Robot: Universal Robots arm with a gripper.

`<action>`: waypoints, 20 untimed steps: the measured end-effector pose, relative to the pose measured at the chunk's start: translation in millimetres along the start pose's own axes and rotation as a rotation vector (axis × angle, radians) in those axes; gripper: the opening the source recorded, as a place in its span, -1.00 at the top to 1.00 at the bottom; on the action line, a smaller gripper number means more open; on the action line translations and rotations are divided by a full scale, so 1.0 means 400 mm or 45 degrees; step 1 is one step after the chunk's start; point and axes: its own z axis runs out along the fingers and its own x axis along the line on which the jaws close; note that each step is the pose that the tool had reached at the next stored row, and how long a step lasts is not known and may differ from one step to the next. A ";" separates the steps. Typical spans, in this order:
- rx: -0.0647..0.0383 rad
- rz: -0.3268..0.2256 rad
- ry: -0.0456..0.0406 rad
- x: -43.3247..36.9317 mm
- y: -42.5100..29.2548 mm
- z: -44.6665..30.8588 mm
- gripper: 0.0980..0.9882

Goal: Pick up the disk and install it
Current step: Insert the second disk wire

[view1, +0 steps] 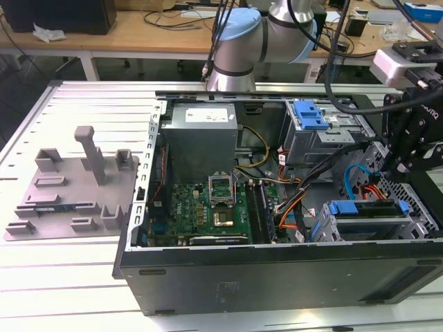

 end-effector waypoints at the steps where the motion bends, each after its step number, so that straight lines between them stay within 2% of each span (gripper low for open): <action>1: -0.002 0.000 0.009 -0.003 -0.001 0.000 0.67; 2: -0.003 -0.001 0.018 -0.006 -0.002 -0.001 0.67; 4: -0.008 -0.003 0.054 -0.018 -0.004 -0.002 0.65; 5: -0.012 -0.003 0.073 -0.024 -0.006 -0.002 0.51; 6: -0.017 -0.004 0.091 -0.029 -0.008 -0.003 0.51; 7: -0.021 -0.005 0.103 -0.031 -0.009 -0.003 0.51; 8: -0.038 -0.007 0.144 -0.037 -0.011 -0.003 0.51; 9: -0.048 -0.008 0.173 -0.043 -0.012 -0.003 0.51; 10: -0.048 -0.009 0.180 -0.047 -0.012 -0.003 0.51; 12: -0.052 -0.010 0.205 -0.064 -0.014 -0.004 0.51; 14: -0.054 -0.011 0.223 -0.075 -0.014 -0.004 0.51; 15: -0.056 -0.012 0.238 -0.080 -0.014 -0.004 0.51; 17: -0.057 -0.012 0.261 -0.084 -0.015 -0.004 0.51; 18: -0.058 -0.012 0.285 -0.091 -0.014 -0.004 0.51; 19: -0.058 -0.012 0.298 -0.096 -0.010 -0.005 0.51; 20: -0.058 -0.013 0.303 -0.098 -0.006 -0.005 0.51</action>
